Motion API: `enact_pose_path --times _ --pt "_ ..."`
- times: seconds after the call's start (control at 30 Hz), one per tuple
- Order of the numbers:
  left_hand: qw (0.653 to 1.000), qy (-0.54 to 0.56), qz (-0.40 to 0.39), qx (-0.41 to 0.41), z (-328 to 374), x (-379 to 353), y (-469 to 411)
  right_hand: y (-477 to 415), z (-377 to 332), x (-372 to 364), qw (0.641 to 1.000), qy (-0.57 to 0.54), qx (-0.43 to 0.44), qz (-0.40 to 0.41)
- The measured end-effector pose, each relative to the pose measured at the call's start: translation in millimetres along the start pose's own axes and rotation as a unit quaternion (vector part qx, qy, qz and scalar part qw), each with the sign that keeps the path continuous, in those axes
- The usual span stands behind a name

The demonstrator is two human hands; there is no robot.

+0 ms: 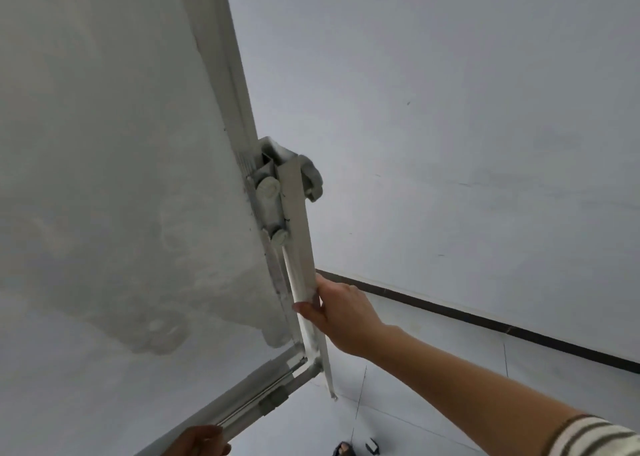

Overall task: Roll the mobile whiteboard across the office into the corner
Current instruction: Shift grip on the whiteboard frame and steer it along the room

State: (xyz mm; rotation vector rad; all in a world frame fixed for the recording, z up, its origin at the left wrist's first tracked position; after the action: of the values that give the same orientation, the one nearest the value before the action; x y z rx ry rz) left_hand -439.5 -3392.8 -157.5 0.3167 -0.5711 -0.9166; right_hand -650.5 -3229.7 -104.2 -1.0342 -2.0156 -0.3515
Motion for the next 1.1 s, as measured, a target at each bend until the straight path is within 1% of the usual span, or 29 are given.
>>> enact_pose_path --times 0.03,0.1,0.2,0.4,0.47,0.57,0.67,0.77,0.83,0.9,0.97,1.03,1.1 --pt "0.999 0.013 0.045 -0.004 9.4 1.2 -7.6 -13.0 -5.5 -4.3 1.000 0.000 0.013 -0.016" --pt "0.996 0.069 0.060 -0.016 18.2 3.2 -14.3 -38.6 -18.2 -15.3 0.998 0.008 0.044 -0.039" --pt "0.990 0.089 0.107 -0.017 44.8 19.4 -31.5 -73.3 -41.1 -33.9 0.994 0.019 0.076 -0.074" --pt "0.971 0.106 0.212 -0.039 53.6 68.3 -45.3 -144.5 -73.5 -77.2 0.983 0.035 0.140 -0.118" --pt "0.962 0.106 0.243 -0.061 67.3 81.1 -48.2 -165.5 -81.4 -88.8 0.977 0.036 0.165 -0.133" --pt "0.946 0.085 0.288 -0.122 111.4 92.2 -55.5 -193.5 -90.7 -104.1 0.964 0.018 0.201 -0.174" --pt "0.917 0.038 0.350 -0.186 169.3 102.6 -66.9 -216.1 -97.7 -121.2 0.940 0.007 0.242 -0.241" --pt "0.871 0.000 0.430 -0.240 221.5 109.8 -86.3 -243.0 -100.3 -142.8 0.914 -0.004 0.287 -0.288" --pt "0.840 -0.011 0.478 -0.256 243.8 113.5 -103.6 -261.6 -103.6 -155.4 0.898 0.006 0.313 -0.309" --pt "0.808 -0.039 0.535 -0.244 257.1 117.6 -119.2 -277.6 -108.9 -164.6 0.884 0.029 0.336 -0.323" --pt "0.776 -0.072 0.584 -0.227 268.4 122.8 -133.1 -295.5 -115.5 -174.5 0.873 0.028 0.354 -0.335" --pt "0.755 -0.097 0.613 -0.213 276.5 129.5 -147.0 -316.1 -125.9 -185.8 0.861 0.021 0.376 -0.342" --pt "0.743 -0.117 0.631 -0.191 280.0 139.8 -160.4 -333.7 -137.3 -197.0 0.851 0.021 0.393 -0.349"
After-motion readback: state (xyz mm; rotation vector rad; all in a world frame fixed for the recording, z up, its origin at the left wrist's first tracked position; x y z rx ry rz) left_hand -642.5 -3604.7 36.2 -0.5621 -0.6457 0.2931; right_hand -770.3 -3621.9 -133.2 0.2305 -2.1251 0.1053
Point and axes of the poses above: each hand's wrist, its own y-axis away from the middle knuckle, its own x-axis out of the back of the hand, z = x × y, the point moved 2 cm from there along -y, towards the middle knuckle, and after that the axes turned 4 degrees about z, right-handed, at the moved point
